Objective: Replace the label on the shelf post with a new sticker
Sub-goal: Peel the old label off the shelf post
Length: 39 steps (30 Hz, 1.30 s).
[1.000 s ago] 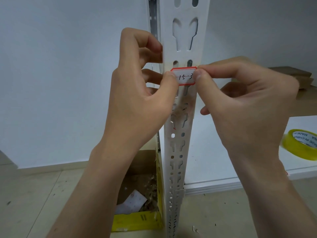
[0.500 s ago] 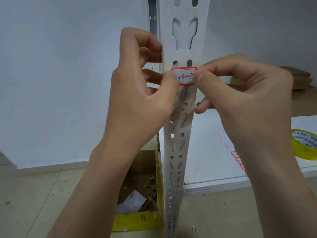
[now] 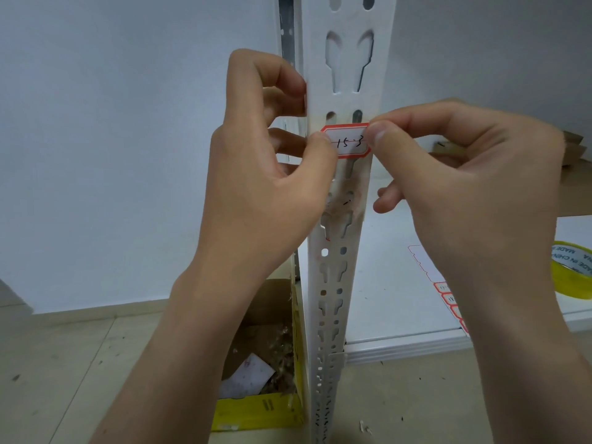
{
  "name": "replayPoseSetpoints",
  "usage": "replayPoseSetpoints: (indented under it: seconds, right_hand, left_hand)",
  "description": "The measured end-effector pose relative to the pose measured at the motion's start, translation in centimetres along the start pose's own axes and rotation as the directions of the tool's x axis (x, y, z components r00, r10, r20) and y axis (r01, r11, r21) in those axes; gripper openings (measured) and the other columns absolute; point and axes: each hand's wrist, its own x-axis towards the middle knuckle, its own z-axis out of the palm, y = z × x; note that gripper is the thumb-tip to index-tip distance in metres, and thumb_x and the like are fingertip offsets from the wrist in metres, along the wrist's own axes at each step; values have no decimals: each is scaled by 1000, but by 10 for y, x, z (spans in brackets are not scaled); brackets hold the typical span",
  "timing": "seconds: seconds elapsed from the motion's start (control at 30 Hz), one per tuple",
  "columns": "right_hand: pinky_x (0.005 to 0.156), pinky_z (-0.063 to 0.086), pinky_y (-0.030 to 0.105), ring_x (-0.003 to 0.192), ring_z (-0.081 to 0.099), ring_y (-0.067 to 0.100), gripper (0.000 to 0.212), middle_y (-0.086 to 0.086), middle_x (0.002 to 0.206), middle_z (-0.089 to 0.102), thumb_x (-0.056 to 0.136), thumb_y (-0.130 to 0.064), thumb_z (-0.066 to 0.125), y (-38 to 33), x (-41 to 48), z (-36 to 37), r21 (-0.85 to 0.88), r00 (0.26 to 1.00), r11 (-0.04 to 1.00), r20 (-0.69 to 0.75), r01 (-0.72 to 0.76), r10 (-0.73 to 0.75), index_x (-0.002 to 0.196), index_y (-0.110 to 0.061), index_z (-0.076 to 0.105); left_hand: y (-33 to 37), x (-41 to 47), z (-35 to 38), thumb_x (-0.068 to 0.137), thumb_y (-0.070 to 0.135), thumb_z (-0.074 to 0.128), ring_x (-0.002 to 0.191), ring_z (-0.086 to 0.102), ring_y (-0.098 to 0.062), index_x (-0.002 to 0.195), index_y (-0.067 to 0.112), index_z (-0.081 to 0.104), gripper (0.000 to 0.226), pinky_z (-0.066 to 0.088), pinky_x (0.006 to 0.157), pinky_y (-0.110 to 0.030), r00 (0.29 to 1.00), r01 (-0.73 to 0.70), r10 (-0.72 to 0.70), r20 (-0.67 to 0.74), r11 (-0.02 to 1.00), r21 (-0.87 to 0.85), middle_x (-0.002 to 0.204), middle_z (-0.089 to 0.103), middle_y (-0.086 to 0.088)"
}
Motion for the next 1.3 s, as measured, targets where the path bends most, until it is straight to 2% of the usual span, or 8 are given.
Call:
replayPoseSetpoints:
  seconds: [0.13,0.3,0.5,0.73,0.97,1.03,1.13,1.3]
  right_hand:
    - [49,52,18,47,68,14,15,-14,78,71,89,-24,78,-3,2,-1,64,999,998,48,-14,11,78,-34,75]
    - [48,58,25,46,67,15,16,-18,73,73,92,-24,75,-3,1,-4,19,999,999,-7,43,-43,81,-36,72]
    - [49,58,26,51,68,15,7,-21,81,73,93,-28,75,-2,-1,-2,-52,996,995,-29,87,-89,89,-34,73]
    - [52,47,17,61,70,15,3,-21,79,69,92,-29,75,-2,0,1,-105,989,984,-17,143,-146,90,-32,75]
    - [42,35,2,50,68,14,5,-22,57,64,91,-30,76,-4,1,-2,-38,1000,999,20,14,-13,87,-33,77]
    - [42,41,7,50,69,16,9,-21,60,67,91,-29,76,-5,3,-1,-13,1000,1000,29,1,0,84,-36,75]
    - [54,58,30,57,70,18,17,-19,73,70,89,-28,76,-6,2,0,-31,998,998,22,55,-54,78,-41,71]
    - [45,47,15,57,70,17,19,-27,74,70,91,-30,73,-11,1,-2,-68,996,994,11,87,-87,80,-45,67]
  left_hand:
    - [1,0,0,91,5,57,106,72,-13,110,16,37,30,59,68,-19,1000,-1,1,2,1000,-8,107,62,6]
    - [1,-1,0,93,5,58,106,72,-15,110,18,37,29,60,69,-21,1000,10,-10,4,1000,-5,107,62,9]
    - [1,-1,0,94,4,56,104,73,-19,110,18,36,29,62,71,-24,999,37,-36,14,999,-21,116,65,-5]
    - [2,-1,0,92,6,55,102,73,-22,110,19,36,29,62,73,-25,999,52,-52,13,998,-30,114,65,-5]
    - [2,-2,0,93,5,55,100,75,-21,109,18,36,28,61,70,-23,998,56,-56,21,997,-45,114,66,-5]
    - [3,-2,0,93,4,55,97,74,-21,109,18,36,28,60,70,-23,998,59,-58,24,997,-54,113,66,-6]
    - [3,-1,0,92,0,54,93,74,-21,109,16,36,29,59,70,-22,998,59,-57,34,996,-68,113,66,-8]
    - [2,-2,0,93,-1,53,99,73,-25,110,15,36,29,62,75,-30,998,51,-49,36,997,-53,114,65,-9]
